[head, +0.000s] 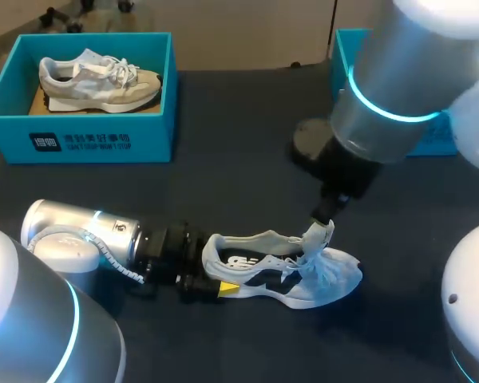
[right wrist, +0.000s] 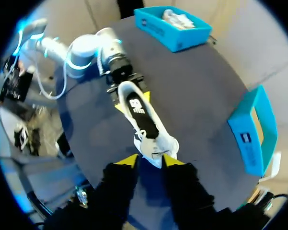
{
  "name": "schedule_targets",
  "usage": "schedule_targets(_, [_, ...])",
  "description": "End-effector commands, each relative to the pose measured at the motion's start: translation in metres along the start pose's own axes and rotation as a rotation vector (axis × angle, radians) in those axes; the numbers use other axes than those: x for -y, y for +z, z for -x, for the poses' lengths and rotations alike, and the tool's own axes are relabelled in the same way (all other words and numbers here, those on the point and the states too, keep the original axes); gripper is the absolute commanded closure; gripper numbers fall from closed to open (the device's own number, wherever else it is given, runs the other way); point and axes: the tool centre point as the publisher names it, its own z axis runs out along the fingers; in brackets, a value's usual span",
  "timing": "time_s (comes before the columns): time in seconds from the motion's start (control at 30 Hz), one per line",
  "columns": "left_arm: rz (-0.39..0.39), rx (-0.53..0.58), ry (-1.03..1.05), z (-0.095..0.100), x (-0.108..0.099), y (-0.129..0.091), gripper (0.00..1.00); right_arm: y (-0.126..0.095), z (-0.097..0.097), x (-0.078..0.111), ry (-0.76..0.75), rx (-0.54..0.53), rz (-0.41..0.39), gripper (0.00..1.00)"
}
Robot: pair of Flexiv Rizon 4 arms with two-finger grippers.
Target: Take the shoe out of the shoebox, open the shoe tongue, remove and reinsert the insole, then place the shoe into the shoebox
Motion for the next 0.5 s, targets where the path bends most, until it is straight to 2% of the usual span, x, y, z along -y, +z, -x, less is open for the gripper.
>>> schedule_targets(0.03, [0.002, 0.001, -0.001, -0.001, -0.005, -0.001, 1.00, 0.027, 0.005, -0.027, -0.104, -0.082, -0.136, 1.00])
schedule_targets(0.17, [0.002, 0.001, -0.001, -0.001, -0.005, -0.001, 1.00, 0.037, -0.002, -0.032, -0.216, -0.137, -0.088, 1.00])
schedule_targets(0.5, [0.002, 0.001, -0.001, -0.001, -0.005, -0.001, 1.00, 0.037, -0.002, -0.032, -0.216, -0.137, -0.088, 1.00])
